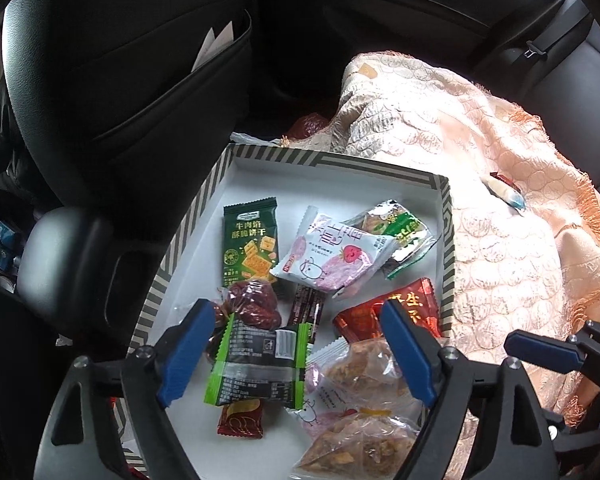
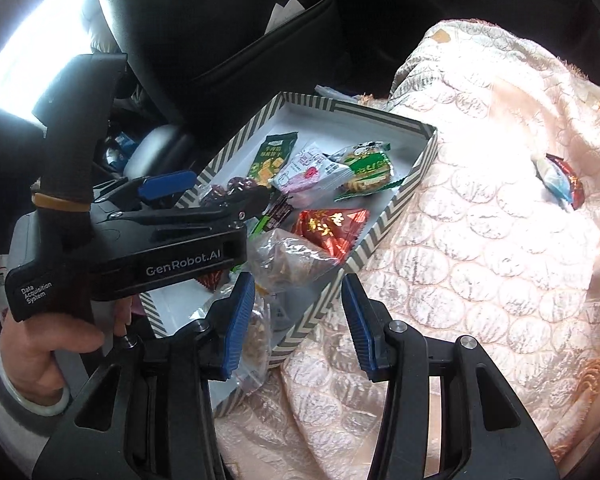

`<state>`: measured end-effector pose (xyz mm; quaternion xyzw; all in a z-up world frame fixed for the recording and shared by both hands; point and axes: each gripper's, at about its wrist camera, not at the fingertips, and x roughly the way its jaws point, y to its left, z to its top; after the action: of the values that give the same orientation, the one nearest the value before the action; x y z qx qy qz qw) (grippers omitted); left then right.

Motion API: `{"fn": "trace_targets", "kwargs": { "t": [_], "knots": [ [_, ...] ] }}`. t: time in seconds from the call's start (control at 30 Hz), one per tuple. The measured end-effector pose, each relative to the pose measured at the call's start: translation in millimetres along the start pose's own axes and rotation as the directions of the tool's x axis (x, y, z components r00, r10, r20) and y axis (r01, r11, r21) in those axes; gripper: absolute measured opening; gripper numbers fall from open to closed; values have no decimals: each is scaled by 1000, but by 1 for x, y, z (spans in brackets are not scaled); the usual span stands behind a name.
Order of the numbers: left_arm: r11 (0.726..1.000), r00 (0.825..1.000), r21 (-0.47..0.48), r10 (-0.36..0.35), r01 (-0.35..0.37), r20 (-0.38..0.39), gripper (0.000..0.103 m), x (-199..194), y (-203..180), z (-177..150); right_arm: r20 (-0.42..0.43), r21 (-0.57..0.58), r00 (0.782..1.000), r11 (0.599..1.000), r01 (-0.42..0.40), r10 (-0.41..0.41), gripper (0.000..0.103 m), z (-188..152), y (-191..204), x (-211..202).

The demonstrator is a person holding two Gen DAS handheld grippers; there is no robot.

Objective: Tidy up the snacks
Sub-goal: 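Open both grippers to drop the green packet and nut bag into the box, then move both grippers back over the blanket toward the blue cake and red candy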

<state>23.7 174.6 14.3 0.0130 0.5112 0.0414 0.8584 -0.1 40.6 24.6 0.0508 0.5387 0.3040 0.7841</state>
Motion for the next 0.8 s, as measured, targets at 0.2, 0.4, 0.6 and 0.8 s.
{"fn": "trace_targets", "kwargs": {
  "t": [0.2, 0.4, 0.6, 0.8],
  "knots": [
    [999, 999, 31, -37, 37, -4, 89, 3, -26, 4, 23, 28, 995, 995, 96, -97, 45, 2, -27, -9],
    [995, 997, 71, -71, 71, -5, 91, 4, -57, 13, 37, 100, 990, 986, 135, -139, 45, 3, -64, -21],
    [988, 996, 122, -90, 91, -14, 91, 10, -91, 24, 45, 175, 983, 970, 169, -179, 45, 4, -103, -33],
    [980, 994, 165, -104, 107, -30, 91, 18, -123, 35, 52, 244, 975, 949, 197, -216, 46, 8, -141, -44]
  ]
}}
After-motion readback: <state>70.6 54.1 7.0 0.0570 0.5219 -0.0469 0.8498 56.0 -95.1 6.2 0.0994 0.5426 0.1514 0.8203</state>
